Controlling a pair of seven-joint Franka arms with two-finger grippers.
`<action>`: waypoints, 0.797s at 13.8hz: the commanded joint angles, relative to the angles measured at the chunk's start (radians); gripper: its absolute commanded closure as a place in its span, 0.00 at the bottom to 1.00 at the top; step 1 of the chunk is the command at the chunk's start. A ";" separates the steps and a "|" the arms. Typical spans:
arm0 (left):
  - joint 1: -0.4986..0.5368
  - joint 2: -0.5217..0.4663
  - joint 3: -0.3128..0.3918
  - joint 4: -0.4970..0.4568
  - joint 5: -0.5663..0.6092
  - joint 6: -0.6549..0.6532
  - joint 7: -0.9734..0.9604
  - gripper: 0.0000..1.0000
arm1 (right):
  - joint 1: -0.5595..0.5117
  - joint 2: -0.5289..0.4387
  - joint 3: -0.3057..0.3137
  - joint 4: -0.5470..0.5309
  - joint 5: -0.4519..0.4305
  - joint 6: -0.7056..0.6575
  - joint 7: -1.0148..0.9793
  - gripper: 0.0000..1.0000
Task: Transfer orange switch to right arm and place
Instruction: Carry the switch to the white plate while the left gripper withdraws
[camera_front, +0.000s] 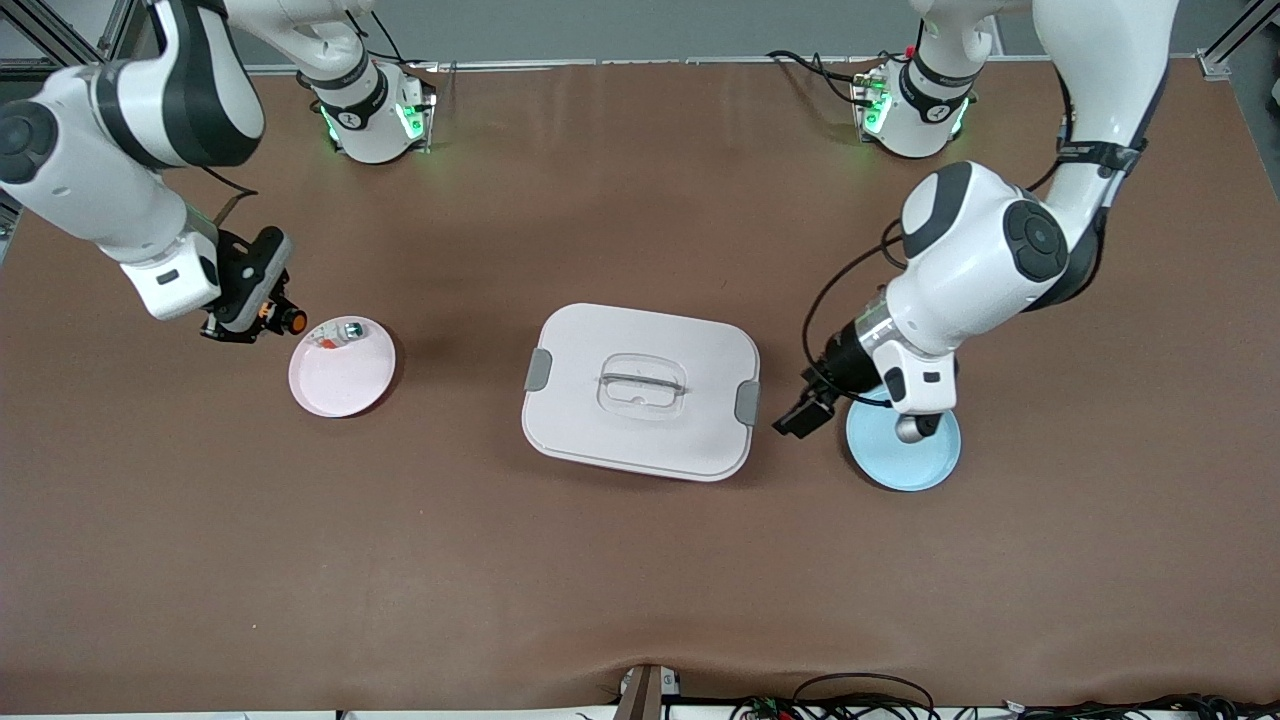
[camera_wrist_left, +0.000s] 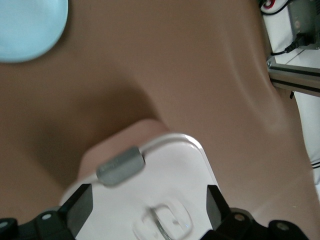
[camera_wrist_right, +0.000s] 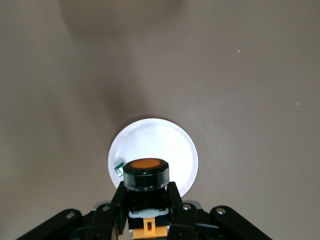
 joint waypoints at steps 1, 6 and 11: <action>0.046 -0.038 -0.008 -0.048 0.093 0.000 0.166 0.00 | -0.028 0.022 0.017 -0.058 -0.018 0.070 -0.052 1.00; 0.139 -0.038 -0.008 -0.070 0.100 -0.005 0.433 0.00 | -0.046 0.097 0.017 -0.114 -0.018 0.223 -0.075 1.00; 0.184 -0.054 -0.006 -0.102 0.218 -0.032 0.652 0.00 | -0.040 0.238 0.019 -0.122 -0.016 0.350 -0.130 1.00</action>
